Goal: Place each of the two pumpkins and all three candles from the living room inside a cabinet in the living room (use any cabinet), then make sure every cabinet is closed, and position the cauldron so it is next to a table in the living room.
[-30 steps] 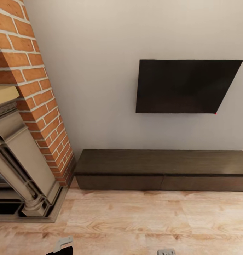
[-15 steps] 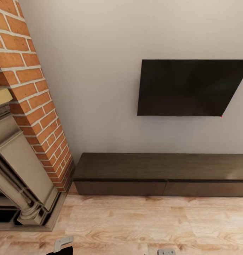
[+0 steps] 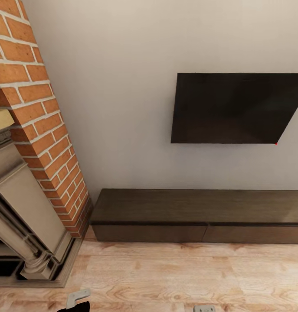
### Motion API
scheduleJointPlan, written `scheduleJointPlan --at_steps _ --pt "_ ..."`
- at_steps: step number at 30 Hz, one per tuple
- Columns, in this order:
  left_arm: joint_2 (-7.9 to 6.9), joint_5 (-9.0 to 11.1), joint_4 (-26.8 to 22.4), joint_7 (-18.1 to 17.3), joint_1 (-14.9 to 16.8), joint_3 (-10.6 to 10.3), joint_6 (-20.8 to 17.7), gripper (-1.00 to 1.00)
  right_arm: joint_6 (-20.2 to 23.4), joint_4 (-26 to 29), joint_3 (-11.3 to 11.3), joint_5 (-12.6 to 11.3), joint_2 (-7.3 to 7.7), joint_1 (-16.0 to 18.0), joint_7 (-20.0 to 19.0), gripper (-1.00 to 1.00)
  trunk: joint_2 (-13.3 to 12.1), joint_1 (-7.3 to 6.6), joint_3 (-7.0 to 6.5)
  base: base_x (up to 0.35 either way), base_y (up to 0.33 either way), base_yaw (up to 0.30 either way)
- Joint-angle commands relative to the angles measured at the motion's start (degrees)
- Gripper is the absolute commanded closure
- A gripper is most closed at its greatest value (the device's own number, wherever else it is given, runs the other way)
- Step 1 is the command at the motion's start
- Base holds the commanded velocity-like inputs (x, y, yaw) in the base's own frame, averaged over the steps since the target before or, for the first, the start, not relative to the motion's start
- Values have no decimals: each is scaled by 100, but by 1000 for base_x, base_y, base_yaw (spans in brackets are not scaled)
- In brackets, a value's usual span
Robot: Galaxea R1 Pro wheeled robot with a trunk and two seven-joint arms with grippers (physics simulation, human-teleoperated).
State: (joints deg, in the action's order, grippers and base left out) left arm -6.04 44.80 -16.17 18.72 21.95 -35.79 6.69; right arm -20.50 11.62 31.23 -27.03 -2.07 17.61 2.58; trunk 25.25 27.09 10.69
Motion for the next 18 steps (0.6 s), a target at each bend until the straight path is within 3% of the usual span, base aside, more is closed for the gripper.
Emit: scheduleJointPlan --at_steps 1,4,7,10,14,16,18 --pt "-4 56 -10 29 6 -53 11 -100 -7 3 47 -41 -7 6 43 -100 10 3 11 8 5 0" --pt "-6 60 -54 28 9 -42 -32 -100 14 17 43 -134 -11 6 55 -100 10 3 11 4 2 0" --pt "-7 59 -177 32 49 -36 -228 -100 30 27 42 -539 -5 6 17 -100 10 3 11 1 1 0" --pt "-110 59 -749 34 130 -9 -1101 -100 35 32 41 -1569 24 6 -322 -100 10 3 11 0 0 0" --pt "-495 173 -2175 27 169 76 -2896 -100 151 25 47 -3371 197 6 -1493 -100 10 3 11 0 0 0" --pt "-582 259 -2994 30 174 215 -3836 -100 404 24 47 -4052 351 6 -1948 -100 10 3 11 0 0 0" --pt "-619 345 -3751 36 174 531 -4826 -100 630 24 44 -4578 496 6 -2322 -100 10 3 11 0 0 0"
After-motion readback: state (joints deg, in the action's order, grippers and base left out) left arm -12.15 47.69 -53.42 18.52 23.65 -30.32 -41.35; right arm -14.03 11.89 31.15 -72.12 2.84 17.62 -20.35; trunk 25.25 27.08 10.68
